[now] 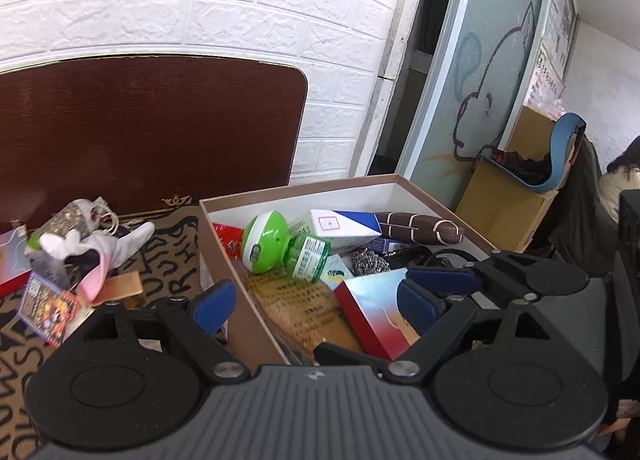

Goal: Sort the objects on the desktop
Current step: 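Withdraw the left tool from the box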

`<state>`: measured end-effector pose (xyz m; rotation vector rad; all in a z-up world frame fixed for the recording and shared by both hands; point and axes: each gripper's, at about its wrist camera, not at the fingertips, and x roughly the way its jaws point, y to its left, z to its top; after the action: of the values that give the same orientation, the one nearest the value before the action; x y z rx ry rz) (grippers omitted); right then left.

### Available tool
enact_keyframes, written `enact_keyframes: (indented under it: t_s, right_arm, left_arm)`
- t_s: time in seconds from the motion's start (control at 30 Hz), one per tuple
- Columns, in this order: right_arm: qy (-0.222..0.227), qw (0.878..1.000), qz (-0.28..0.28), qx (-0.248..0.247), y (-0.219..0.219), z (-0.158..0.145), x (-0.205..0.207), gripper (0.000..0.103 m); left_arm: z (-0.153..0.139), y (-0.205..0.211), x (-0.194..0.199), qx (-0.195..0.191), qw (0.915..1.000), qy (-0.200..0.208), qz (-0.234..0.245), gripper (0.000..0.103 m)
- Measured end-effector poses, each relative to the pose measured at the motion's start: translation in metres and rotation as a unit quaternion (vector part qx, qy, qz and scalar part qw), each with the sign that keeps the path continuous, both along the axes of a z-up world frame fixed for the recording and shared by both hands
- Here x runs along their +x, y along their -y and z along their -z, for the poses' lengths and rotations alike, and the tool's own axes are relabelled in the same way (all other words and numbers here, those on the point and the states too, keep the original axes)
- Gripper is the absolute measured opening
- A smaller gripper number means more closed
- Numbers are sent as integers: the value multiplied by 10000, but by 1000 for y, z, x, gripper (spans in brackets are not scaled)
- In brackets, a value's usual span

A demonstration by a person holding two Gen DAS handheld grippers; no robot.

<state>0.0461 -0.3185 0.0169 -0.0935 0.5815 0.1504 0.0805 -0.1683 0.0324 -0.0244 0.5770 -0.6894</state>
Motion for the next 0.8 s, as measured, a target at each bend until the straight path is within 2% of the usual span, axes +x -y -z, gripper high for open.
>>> enact_keyframes:
  t_s: [0.3, 0.8]
  right_arm:
    - [171, 9998, 63, 71, -9, -10, -45, 90]
    - [76, 9998, 109, 143, -29, -4, -97, 91]
  left_arm:
    - [-2, -10, -41, 151, 9994, -7, -300, 91]
    - [2, -37, -96, 288, 9984, -9, -484, 91]
